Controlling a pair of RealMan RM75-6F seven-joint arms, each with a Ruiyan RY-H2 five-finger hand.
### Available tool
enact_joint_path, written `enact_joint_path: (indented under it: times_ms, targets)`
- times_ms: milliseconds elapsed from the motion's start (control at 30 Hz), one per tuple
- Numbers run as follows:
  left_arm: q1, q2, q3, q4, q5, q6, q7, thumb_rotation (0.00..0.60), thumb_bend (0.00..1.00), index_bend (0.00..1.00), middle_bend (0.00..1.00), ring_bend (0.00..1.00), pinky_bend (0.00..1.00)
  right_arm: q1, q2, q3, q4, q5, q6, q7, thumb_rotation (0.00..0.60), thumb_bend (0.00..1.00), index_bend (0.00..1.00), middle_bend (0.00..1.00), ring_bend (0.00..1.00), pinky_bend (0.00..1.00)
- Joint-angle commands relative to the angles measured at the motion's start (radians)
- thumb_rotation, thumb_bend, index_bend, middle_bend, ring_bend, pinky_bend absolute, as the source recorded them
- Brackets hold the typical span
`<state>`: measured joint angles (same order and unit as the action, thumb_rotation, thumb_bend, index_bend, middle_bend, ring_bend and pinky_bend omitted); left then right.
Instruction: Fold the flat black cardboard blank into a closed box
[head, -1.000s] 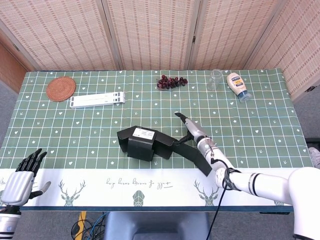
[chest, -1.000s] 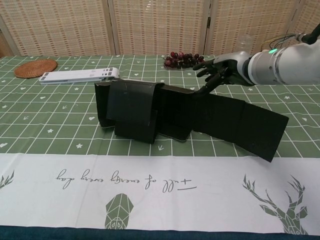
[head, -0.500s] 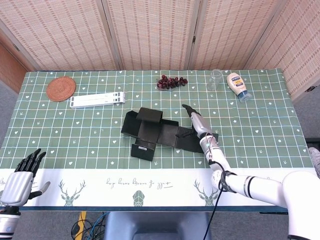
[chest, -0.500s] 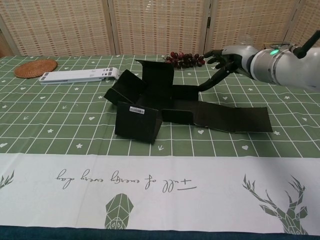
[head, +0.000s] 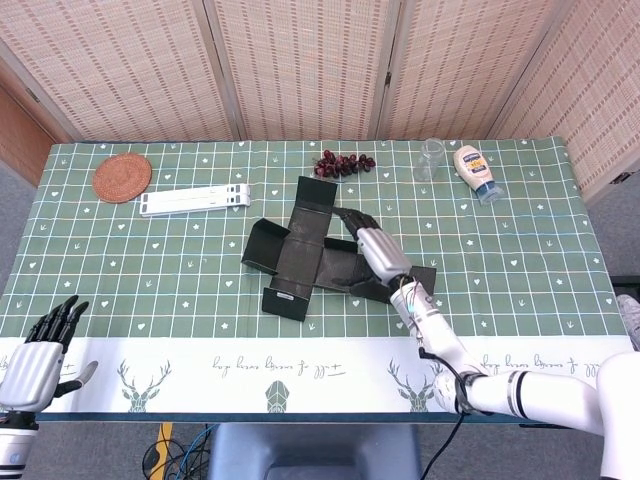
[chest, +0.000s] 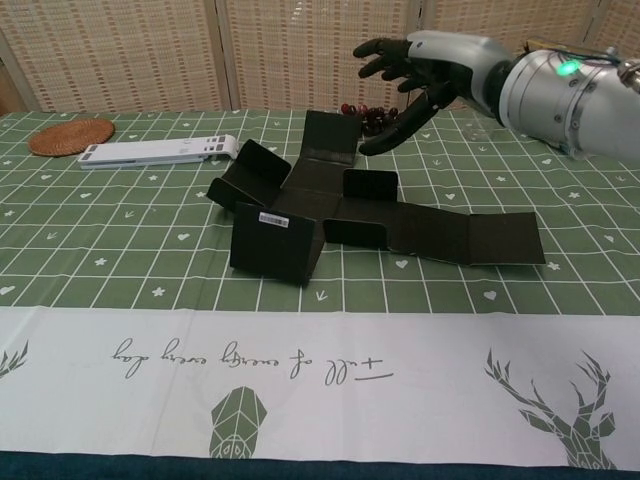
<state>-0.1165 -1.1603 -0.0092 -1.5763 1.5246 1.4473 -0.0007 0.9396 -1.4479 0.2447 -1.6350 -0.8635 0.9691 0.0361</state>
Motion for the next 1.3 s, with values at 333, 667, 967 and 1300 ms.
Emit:
enact_joint_path:
  times_ms: [333, 667, 967, 1300]
  targets:
    - [0.019, 0.007, 0.007, -0.007, 0.006, 0.027, 0.0, 0.6, 0.25, 0.0, 0.0, 0.06, 0.13, 0.112, -0.045, -0.018, 0.004, 0.178, -0.185, -0.181, 0.6, 0.1, 0.14, 0.17, 0.02, 0.08]
    - [0.033, 0.009, 0.009, 0.002, 0.004, 0.038, -0.015, 0.6, 0.25, 0.0, 0.0, 0.06, 0.13, 0.214, -0.138, -0.038, 0.126, 0.326, -0.234, -0.294, 0.6, 0.25, 0.23, 0.19, 0.02, 0.08]
    - [0.034, 0.01, 0.008, 0.007, 0.006, 0.039, -0.024, 0.6, 0.25, 0.0, 0.0, 0.06, 0.13, 0.265, -0.235, -0.036, 0.216, 0.369, -0.243, -0.33, 0.6, 0.28, 0.3, 0.21, 0.02, 0.09]
    - [0.039, 0.016, 0.006, 0.013, 0.005, 0.042, -0.036, 0.6, 0.25, 0.0, 0.0, 0.06, 0.13, 0.277, -0.318, -0.015, 0.294, 0.355, -0.211, -0.345, 0.6, 0.62, 0.46, 0.3, 0.08, 0.14]
